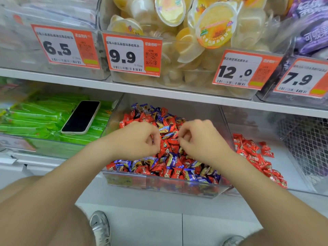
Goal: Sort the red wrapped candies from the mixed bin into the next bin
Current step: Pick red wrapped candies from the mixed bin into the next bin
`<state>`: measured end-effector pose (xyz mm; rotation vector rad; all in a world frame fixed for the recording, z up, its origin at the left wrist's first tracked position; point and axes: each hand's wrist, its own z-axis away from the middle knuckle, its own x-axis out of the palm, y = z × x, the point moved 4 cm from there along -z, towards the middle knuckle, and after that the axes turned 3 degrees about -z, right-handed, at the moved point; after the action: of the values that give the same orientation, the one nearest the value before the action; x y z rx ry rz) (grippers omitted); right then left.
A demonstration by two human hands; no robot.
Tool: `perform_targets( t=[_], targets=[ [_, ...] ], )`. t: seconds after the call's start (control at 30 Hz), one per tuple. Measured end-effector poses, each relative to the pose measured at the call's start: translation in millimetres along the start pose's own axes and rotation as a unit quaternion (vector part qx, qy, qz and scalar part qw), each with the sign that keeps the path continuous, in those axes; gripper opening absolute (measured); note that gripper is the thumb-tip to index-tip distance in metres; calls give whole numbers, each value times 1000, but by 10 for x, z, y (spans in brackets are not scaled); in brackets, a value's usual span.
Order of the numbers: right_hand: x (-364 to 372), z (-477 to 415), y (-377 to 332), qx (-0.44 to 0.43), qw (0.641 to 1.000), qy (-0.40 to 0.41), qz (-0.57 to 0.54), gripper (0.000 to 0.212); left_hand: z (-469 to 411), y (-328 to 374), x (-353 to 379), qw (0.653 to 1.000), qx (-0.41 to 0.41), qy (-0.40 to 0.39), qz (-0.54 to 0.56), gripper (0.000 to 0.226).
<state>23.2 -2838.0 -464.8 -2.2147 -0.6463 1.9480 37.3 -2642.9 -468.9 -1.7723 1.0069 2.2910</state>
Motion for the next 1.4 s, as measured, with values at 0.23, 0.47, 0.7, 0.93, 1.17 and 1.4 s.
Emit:
perform_targets(
  t=[0.23, 0.47, 0.7, 0.93, 1.17, 1.4],
  targets=[
    [299, -221, 28, -7, 993, -65, 94, 71, -280, 20, 113, 994, 6, 54, -100, 66],
    [214, -282, 175, 2, 998, -63, -9, 16, -328, -20, 139, 993, -17, 60, -102, 34],
    [12, -198, 275, 138, 949, -27, -282, 19, -246, -71, 27, 991, -29, 120, -42, 12],
    [-88, -127, 188, 103, 977, 44, -183, 24, -177, -152, -80, 958, -109, 123, 235, 19],
    [105, -224, 101, -4, 1000, 25, 6, 40, -262, -55, 109, 966, -138, 55, 209, 39],
    [272, -242, 139, -35, 990, -138, 7, 40, -352, 102, 79, 995, -3, 89, 51, 8]
  ],
)
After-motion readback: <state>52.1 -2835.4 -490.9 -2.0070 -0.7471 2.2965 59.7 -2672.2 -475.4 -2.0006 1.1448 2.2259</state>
